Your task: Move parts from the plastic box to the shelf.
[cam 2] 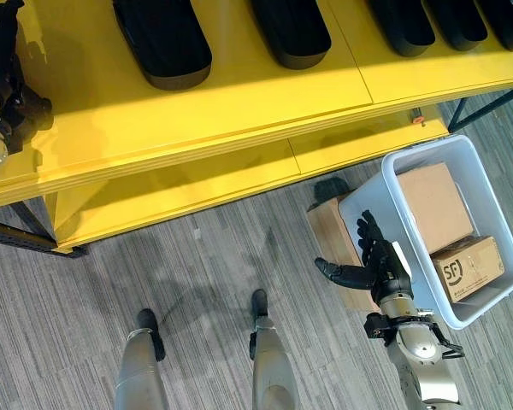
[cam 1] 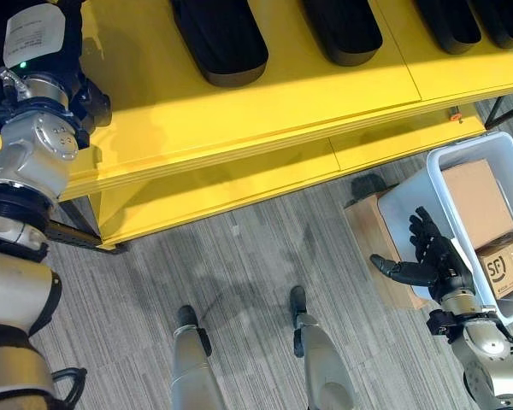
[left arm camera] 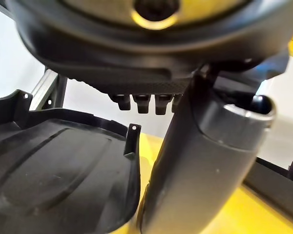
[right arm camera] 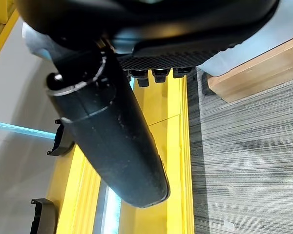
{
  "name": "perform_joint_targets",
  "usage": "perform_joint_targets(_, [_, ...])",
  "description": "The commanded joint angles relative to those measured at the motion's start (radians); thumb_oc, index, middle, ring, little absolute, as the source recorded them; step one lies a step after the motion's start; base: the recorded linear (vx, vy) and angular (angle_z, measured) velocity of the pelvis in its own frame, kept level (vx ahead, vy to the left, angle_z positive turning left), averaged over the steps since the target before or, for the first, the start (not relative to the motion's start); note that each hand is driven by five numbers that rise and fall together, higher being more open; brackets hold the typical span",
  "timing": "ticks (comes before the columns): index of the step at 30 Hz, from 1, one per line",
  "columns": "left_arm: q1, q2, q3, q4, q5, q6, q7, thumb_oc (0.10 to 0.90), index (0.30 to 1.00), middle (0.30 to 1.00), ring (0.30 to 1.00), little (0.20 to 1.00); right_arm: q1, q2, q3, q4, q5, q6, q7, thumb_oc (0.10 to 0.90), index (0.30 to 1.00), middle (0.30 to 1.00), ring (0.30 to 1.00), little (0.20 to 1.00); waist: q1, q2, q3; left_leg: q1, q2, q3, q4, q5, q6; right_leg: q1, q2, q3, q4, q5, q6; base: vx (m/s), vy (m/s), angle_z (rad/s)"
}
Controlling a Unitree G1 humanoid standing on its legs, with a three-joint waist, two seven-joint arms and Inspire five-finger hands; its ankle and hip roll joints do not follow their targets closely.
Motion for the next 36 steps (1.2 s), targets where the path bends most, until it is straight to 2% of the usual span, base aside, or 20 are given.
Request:
perform_joint_targets(1, [-0.118,-0.056,-0.029,-0.017,0.022,-0.034,0.029,0.900,1.000,1.000,1.000,1.000,0.005,-0.089,-0.115,-0.059,-0.003,-0.076,-0.019,0.900,1.000,1.000,1.000,1.000,-0.020,0.030,-0.110,0.108,0.048,0.006,-0.094,-0.029,-0.014,0.015,-0.039,0.004,0.039,-0.059,0.032,0.00,0.000,0.00])
perform_joint_targets(36, [-0.162,-0.155,-0.085,-0.050,0.021,-0.054,0.012,0.900,1.000,1.000,1.000,1.000,0.028,-0.099,-0.120,-0.042,0.000,-0.075,-0.020,0.900,1.000,1.000,1.000,1.000,-0.039,0.047,-0.121,0.113,0.049,0.018,-0.094,-0.025,-0.015,-0.001,-0.039,0.023,0.045,-0.053,0.030,0.00,0.000,0.00])
